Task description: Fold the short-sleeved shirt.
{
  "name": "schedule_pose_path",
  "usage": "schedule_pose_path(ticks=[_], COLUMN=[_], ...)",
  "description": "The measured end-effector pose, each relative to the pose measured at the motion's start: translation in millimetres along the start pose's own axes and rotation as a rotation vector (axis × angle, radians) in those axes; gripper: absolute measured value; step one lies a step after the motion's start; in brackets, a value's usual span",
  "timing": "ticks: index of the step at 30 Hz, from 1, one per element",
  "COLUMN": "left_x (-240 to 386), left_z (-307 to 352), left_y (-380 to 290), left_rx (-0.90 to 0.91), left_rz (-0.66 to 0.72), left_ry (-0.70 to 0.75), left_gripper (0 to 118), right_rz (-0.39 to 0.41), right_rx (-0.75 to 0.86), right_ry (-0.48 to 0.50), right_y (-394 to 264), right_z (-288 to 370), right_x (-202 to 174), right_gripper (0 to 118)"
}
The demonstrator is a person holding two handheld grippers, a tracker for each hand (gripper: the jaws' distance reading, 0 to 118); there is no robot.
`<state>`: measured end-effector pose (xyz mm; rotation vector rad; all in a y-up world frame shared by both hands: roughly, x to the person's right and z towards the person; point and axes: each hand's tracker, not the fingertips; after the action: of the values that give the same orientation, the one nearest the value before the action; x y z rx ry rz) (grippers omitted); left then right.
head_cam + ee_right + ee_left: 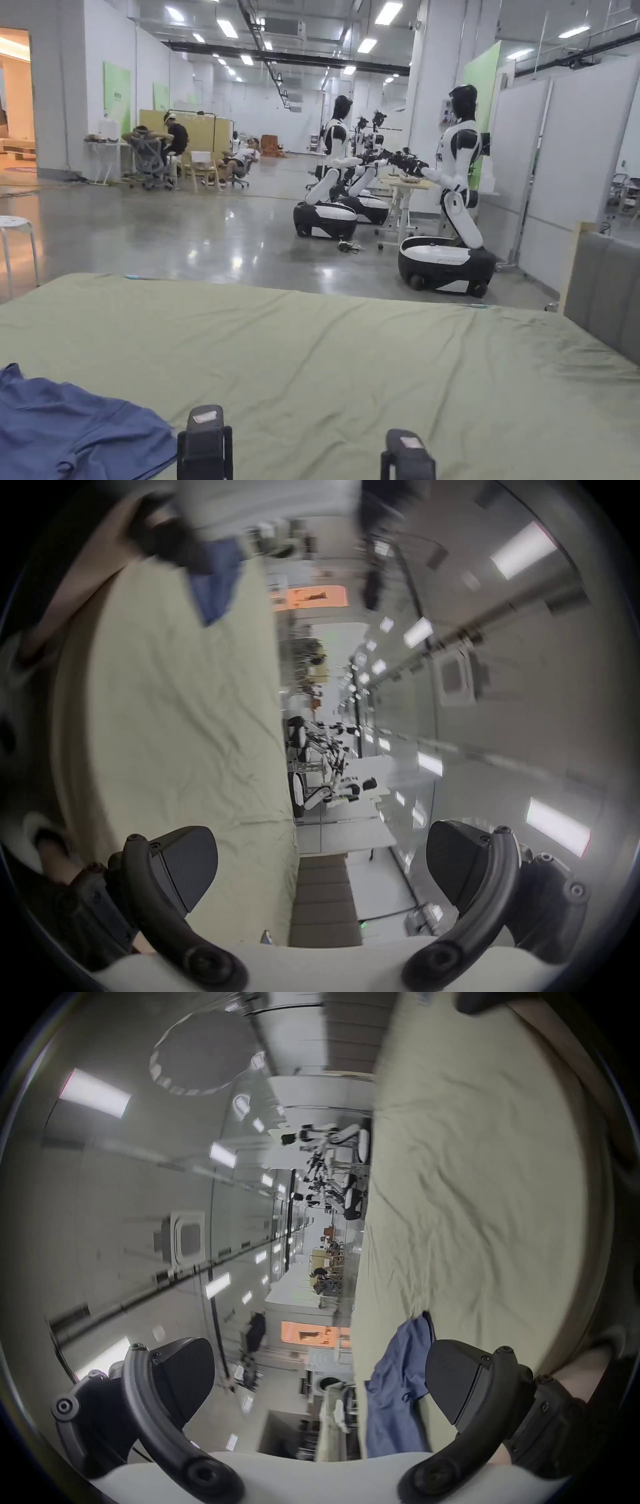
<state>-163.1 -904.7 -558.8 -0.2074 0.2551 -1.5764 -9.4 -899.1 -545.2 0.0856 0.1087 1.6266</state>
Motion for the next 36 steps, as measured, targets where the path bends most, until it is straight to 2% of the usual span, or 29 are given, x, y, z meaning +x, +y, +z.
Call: schedule_pose_path(ticks=[1, 3, 6, 7, 8, 10, 11, 12, 14, 15, 16, 17, 18, 19, 23, 24, 28, 31, 36], left_x=[2, -9, -24, -33, -42, -65, -79, -89, -107, -110, -113, -113, -111, -110, -103, -101, -99, -100, -103], left_z=[1, 8, 8, 8, 7, 4, 4, 5, 5, 4, 3, 3, 4, 5, 7, 8, 8, 8, 11], left_y=[2, 3, 4, 2, 1, -12, -21, -30, -56, -66, -74, -84, -90, -95, -102, -102, -98, -92, -91], left_rx=[0.007, 0.021, 0.019, 0.019, 0.011, 0.0, -0.004, 0.002, 0.038, 0.033, 0.021, 0.017, 0.029, 0.043, 0.027, 0.023, 0.031, 0.029, 0.092], left_rz=[-0.009, 0.066, 0.22, 0.309, 0.408, 0.699, 0.877, 1.033, 1.374, 1.468, 1.544, 1.619, 1.667, 1.689, 1.663, 1.662, 1.666, 1.637, 1.674], left_ry=[-0.001, -0.021, -0.061, -0.084, -0.102, -0.149, -0.173, -0.186, -0.2, -0.197, -0.187, -0.141, -0.092, -0.066, -0.042, -0.036, -0.054, -0.072, -0.111], left_gripper=[117, 117, 117, 117, 117, 117, 117, 117, 117, 117, 117, 117, 117, 117, 117, 117, 117, 117, 117], right_rz=[-0.033, -0.142, -0.177, -0.237, -0.338, -0.627, -0.843, -1.025, -1.483, -1.669, -1.827, -1.944, -1.994, -2.012, -1.806, -1.782, -1.781, -1.753, -1.706], right_rx=[0.014, 0.017, -0.009, -0.019, -0.017, -0.017, 0.007, 0.029, 0.091, 0.151, 0.176, 0.168, 0.136, 0.147, 0.054, 0.049, 0.058, 0.051, 0.041], right_ry=[0.029, 0.068, 0.048, 0.052, 0.069, 0.1, 0.141, 0.178, 0.215, 0.237, 0.246, 0.223, 0.173, 0.157, 0.072, 0.062, 0.085, 0.063, 0.035], right_y=[1, 3, -4, -7, -10, -22, -32, -43, -78, -95, -109, -119, -128, -133, -129, -122, -118, -112, -108], right_z=[1, 1, -5, -7, -8, -9, -9, -8, -7, -6, -8, -8, -7, -6, -4, -2, -2, -1, 1], right_x=[-1, 1, 7, 12, 21, 43, 56, 69, 86, 88, 90, 89, 88, 87, 84, 86, 86, 89, 92], right_gripper=[118, 118, 118, 118, 118, 118, 118, 118, 118, 118, 118, 118, 118, 118, 118, 118, 118, 118, 118])
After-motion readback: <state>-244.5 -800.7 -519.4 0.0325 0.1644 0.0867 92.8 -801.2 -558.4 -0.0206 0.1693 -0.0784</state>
